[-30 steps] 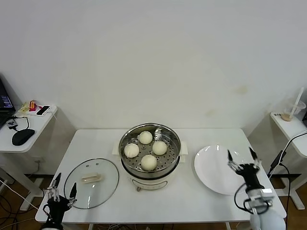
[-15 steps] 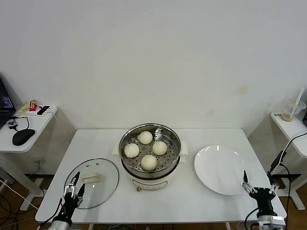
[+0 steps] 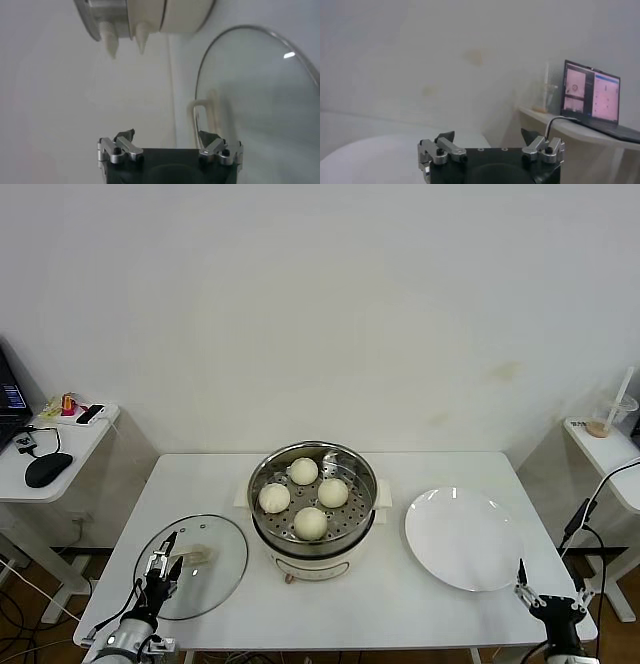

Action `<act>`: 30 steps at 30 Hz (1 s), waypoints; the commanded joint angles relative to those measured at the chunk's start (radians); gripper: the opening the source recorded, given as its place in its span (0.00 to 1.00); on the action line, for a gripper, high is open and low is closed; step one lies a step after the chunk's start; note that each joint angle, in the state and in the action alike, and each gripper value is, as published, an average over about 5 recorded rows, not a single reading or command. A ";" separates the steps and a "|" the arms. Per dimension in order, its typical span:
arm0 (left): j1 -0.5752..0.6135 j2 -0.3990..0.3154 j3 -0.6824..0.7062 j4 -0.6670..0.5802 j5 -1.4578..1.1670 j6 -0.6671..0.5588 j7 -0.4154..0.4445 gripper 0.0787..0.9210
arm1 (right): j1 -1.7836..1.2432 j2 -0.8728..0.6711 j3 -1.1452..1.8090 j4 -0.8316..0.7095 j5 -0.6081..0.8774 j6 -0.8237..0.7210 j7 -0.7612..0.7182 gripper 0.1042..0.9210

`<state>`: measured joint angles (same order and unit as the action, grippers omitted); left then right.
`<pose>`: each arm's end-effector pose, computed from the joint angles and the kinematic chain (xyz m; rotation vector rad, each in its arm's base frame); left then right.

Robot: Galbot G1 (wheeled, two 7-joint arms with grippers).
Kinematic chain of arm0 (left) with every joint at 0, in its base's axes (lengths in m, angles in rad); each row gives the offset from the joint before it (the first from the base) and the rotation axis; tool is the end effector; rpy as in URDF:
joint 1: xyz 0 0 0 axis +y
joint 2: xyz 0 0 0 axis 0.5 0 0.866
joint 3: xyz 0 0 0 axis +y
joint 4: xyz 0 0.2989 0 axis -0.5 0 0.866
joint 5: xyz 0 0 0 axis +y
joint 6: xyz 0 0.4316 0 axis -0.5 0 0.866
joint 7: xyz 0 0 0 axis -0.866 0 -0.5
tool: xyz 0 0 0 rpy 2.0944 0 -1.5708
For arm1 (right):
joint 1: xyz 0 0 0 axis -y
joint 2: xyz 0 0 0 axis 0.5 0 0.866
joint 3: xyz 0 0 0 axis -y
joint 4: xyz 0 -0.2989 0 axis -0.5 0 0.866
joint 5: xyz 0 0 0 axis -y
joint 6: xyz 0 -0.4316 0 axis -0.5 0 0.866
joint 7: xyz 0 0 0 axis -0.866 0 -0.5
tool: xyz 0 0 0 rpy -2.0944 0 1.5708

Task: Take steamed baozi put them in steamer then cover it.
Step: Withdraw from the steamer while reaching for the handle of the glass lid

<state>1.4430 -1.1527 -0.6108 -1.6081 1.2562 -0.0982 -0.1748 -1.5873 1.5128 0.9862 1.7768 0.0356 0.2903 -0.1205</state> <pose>0.3027 0.1492 -0.3900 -0.2377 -2.0587 -2.2657 0.2217 -0.2004 -0.3654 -0.4077 -3.0556 0.3746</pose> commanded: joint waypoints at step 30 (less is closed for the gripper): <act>-0.155 -0.037 0.045 0.153 -0.001 0.041 0.023 0.54 | -0.020 0.021 -0.025 -0.016 -0.073 0.014 0.002 0.88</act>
<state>1.2985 -1.1878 -0.5656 -1.4766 1.2530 -0.0626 -0.1462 -1.6072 1.5310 0.9677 1.7596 -0.0342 0.3043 -0.1177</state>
